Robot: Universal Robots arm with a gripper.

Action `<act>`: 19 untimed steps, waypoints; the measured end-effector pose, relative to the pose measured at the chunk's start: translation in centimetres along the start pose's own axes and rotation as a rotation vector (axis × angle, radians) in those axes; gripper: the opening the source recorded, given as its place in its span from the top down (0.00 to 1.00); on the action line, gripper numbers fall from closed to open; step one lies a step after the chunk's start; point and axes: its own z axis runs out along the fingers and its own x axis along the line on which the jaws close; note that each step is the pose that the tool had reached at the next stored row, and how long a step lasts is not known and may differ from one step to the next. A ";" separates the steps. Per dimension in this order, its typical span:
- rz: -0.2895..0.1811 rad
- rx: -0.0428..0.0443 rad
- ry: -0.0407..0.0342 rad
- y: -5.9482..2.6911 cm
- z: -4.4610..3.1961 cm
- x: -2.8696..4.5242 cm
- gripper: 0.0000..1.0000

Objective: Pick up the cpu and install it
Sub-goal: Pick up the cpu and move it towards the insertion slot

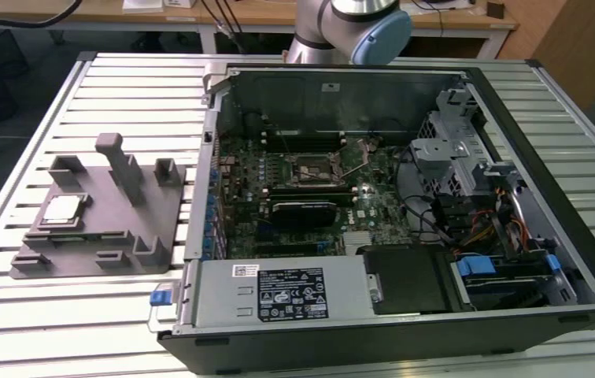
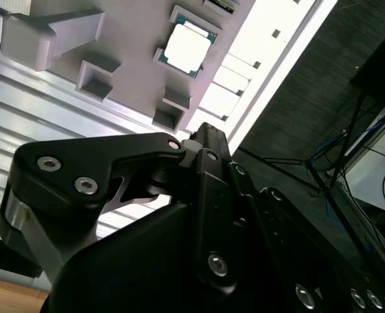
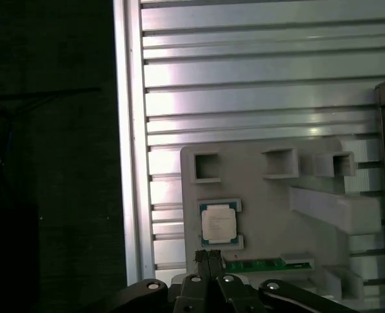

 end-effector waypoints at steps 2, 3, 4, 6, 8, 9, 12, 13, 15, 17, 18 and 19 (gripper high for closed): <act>0.000 0.0002 0.0014 -0.03 0.34 0.00 0.89; 0.000 0.0002 0.0016 -0.07 0.49 0.00 0.89; 0.000 0.0003 0.0015 -0.12 0.59 -0.01 0.89; 0.000 0.0005 0.0014 -0.30 0.71 -0.01 0.89; 0.000 0.0019 0.0005 -0.37 0.77 -0.02 0.89; 0.000 0.0035 0.0003 -0.38 0.78 -0.03 0.89; 0.000 0.0037 0.0004 -0.38 0.90 -0.07 0.83; 0.000 0.0038 0.0005 -0.38 0.97 -0.14 0.77; -0.007 0.0037 0.0011 -0.38 1.21 -0.35 0.71; -0.022 0.0034 0.0014 -0.38 1.49 -0.41 0.65; -0.031 0.0036 0.0021 -0.38 1.58 -0.43 0.59; -0.039 0.0036 0.0025 -0.39 1.68 -0.45 0.59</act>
